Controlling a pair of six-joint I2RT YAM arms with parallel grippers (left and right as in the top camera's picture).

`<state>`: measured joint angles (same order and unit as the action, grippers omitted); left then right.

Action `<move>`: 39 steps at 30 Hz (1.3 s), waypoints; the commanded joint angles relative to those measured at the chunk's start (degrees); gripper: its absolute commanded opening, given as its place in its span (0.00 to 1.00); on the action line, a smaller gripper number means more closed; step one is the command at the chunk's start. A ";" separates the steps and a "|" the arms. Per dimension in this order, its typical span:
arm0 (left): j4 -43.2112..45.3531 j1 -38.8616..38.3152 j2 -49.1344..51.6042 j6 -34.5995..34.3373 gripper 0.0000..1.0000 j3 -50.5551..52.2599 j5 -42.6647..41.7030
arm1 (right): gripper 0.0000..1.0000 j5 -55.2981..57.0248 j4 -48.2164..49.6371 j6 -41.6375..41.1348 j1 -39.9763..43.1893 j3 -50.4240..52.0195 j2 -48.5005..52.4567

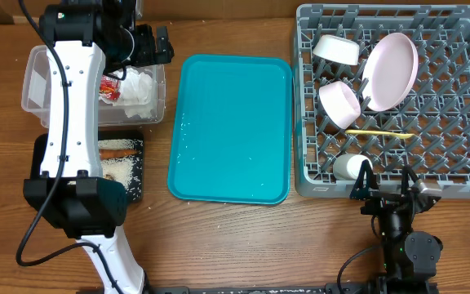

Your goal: Sort waste into correct bins and load items into the dishwasher

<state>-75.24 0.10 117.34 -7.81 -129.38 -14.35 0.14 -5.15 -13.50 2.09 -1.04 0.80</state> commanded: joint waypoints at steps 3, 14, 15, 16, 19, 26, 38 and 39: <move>0.07 -0.07 -0.24 -0.55 1.00 -0.90 -0.07 | 1.00 -0.28 0.44 -0.44 -0.37 0.59 -0.63; -0.55 -0.09 -2.67 -0.31 1.00 -0.90 2.45 | 1.00 -0.28 0.44 -0.44 -0.37 0.59 -0.63; -1.51 -0.31 -3.87 -0.31 1.00 -0.90 3.54 | 1.00 -0.28 0.44 -0.44 -0.37 0.59 -0.63; -1.75 -0.48 -5.16 -0.13 1.00 -0.87 5.62 | 1.00 -0.28 0.44 -0.44 -0.37 0.59 -0.63; 1.75 -0.94 -9.92 0.11 1.00 1.14 7.08 | 1.00 -0.26 0.44 -0.44 -0.37 0.59 -0.63; 26.88 -1.25 -29.38 0.13 1.00 29.51 6.88 | 1.00 -0.28 0.44 -0.44 -0.37 0.59 -0.63; 65.02 -1.22 -66.82 6.32 1.00 87.49 7.56 | 1.00 -0.26 0.44 -0.44 -0.37 0.59 -0.63; 67.43 -1.20 -69.48 6.58 1.00 91.49 7.58 | 1.00 -0.26 0.44 -0.44 -0.37 0.59 -0.63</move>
<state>-11.55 -0.78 54.72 -4.49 -47.03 -7.57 0.05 -5.13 -13.54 2.09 -1.04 0.80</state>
